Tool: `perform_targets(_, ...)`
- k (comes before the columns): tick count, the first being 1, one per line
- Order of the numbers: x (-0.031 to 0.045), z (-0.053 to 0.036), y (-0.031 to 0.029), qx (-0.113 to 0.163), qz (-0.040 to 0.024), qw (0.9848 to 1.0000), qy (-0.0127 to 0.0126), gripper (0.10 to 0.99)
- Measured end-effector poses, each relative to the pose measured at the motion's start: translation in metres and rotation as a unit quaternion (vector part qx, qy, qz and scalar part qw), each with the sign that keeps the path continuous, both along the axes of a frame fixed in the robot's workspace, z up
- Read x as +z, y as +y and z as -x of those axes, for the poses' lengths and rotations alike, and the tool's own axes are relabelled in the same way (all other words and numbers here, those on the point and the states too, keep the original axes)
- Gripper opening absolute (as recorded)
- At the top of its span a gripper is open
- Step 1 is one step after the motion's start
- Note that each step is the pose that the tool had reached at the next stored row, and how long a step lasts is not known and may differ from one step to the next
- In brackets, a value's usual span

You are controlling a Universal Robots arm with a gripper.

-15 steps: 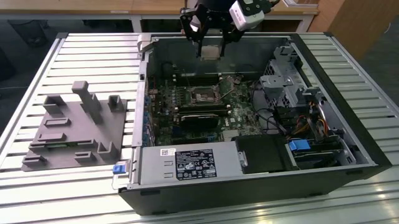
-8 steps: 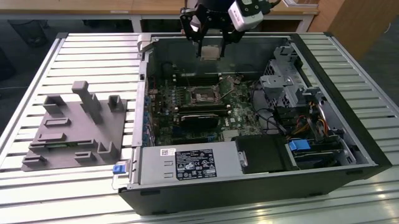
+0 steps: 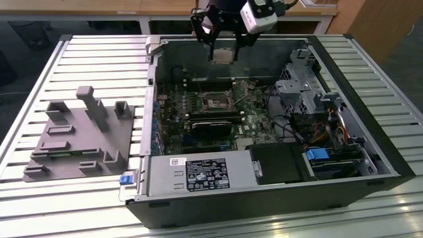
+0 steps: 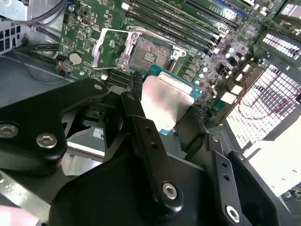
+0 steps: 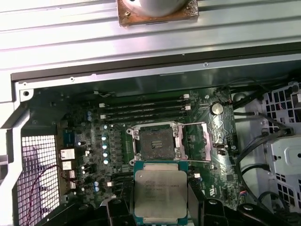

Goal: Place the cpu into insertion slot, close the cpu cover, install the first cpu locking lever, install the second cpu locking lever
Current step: 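Place the cpu into insertion slot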

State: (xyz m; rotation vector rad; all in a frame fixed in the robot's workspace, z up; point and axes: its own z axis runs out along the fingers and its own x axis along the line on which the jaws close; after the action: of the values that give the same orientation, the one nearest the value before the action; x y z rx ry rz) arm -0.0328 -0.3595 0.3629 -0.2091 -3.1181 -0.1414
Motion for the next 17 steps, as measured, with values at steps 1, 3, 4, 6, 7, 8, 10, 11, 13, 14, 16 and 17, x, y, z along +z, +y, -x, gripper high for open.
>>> perform_targets(1,-0.0001,0.0001,0.0000,-0.003,0.0000,1.0000,0.0000,0.537)
perform_targets(3,-0.0002,0.0001,0.0000,-0.007,0.0000,1.0000,0.0000,0.537)
perform_targets(4,-0.0002,0.0001,0.0000,-0.009,0.0000,1.0000,0.0000,0.537)
perform_targets(6,-0.0003,0.0004,0.0000,-0.013,0.0000,0.9999,0.0000,0.537)
perform_targets(7,-0.0003,0.0005,0.0000,-0.014,0.0000,0.9999,0.0000,0.537)
perform_targets(8,-0.0003,0.0006,0.0000,-0.016,0.0000,0.9999,0.0000,0.537)
perform_targets(10,-0.0004,0.0009,0.0000,-0.020,-0.0001,0.9998,0.0000,0.537)
perform_targets(11,-0.0004,0.0009,0.0000,-0.021,0.0000,0.9998,0.0000,0.537)
perform_targets(13,-0.0004,0.0011,0.0000,-0.024,0.0000,0.9997,0.0000,0.537)
perform_targets(14,-0.0004,0.0012,0.0000,-0.026,0.0000,0.9997,0.0000,0.537)
perform_targets(16,-0.0005,0.0015,0.0000,-0.029,0.0000,0.9996,0.0000,0.537)
perform_targets(17,-0.0005,0.0017,0.0000,-0.031,0.0000,0.9995,0.0000,0.537)
